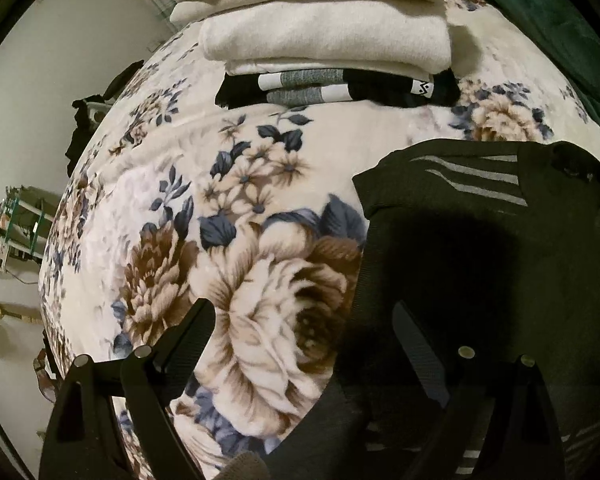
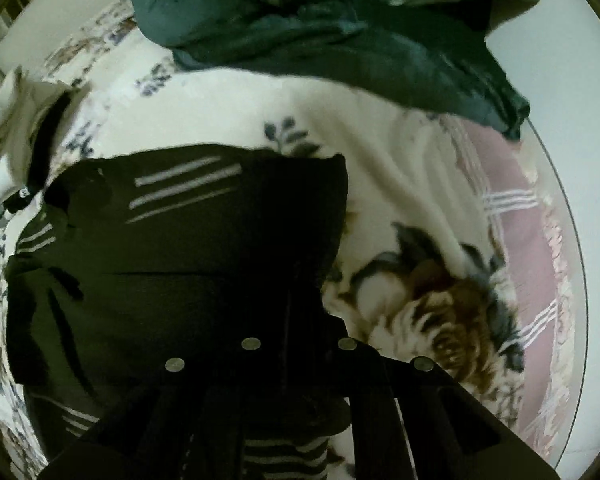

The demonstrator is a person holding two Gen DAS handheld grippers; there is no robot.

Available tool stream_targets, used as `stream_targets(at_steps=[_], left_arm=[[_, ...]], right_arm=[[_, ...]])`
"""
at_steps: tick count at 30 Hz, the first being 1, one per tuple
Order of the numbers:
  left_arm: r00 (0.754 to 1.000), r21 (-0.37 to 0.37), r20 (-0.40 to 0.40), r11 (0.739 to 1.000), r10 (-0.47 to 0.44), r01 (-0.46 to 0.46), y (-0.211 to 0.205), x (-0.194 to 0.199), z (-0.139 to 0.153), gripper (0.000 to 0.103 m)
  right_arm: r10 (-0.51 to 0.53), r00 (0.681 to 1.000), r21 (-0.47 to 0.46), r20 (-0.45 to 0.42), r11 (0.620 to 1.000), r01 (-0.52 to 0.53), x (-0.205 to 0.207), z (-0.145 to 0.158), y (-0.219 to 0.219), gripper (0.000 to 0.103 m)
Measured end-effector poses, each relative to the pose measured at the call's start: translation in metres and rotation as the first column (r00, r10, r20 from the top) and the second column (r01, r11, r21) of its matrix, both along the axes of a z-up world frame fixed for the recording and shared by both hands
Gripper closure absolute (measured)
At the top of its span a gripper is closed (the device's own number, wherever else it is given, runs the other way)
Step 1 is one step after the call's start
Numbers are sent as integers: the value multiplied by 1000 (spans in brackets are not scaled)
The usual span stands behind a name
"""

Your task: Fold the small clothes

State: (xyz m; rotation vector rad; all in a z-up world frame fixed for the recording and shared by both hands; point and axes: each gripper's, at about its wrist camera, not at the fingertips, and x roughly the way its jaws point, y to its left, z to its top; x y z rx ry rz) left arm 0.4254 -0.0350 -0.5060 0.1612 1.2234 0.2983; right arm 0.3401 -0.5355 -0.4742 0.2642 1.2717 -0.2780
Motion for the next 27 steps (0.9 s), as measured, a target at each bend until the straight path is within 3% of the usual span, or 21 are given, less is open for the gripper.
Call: stream_targets(at_steps=[4,7,9,12,14,16,19,20,21,22,24,27], left_arm=[[1000,2,7,1000,18,-18,3,-2,0,11],[1000,1,3,1000,25,-25,6,-3,-1,11],[1000,5,4,1000,25,-25,7,-5,0,11],[1000,28,8,999,18,-18,8,-5,-2,11],[1000,41,0,999,13,-13,8,-4,-6,11],[1000,35,-18,999,11,-10,7,0,-12,11],[1000,28,-12,1000,4,-3,4,3,-15,11],[1000,25,-5,1000,0,0,3,3,-14,11],[1000,21,1,1000,-2,2,2,4,-12,11],[1000,16,5,1000,-3,3,2,4,-11,11],[1000,5,9,1000,-3,2,3,5,-10,11],[1000,-12,10,1000,8,-8,7,6,-9,11]], right_arm=[[1,1000,11,21,1000,-1,-1,19,1,95],[22,998,61,-61,998,-18,10,8,-4,92],[2,997,132,-79,991,8,15,2,-15,79],[-2,1000,198,-30,980,8,21,6,-21,58],[80,997,210,-23,975,-73,34,4,-12,55],[173,982,222,-73,963,-153,49,-12,2,52],[326,930,210,-167,934,-290,67,-44,31,52],[387,900,177,-202,918,-356,70,-52,44,57],[432,880,130,-200,901,-413,70,-53,54,82],[451,872,93,-192,892,-442,69,-52,60,99],[450,880,22,-156,892,-452,67,-40,65,101],[388,919,-1,-72,921,-389,66,-17,54,102]])
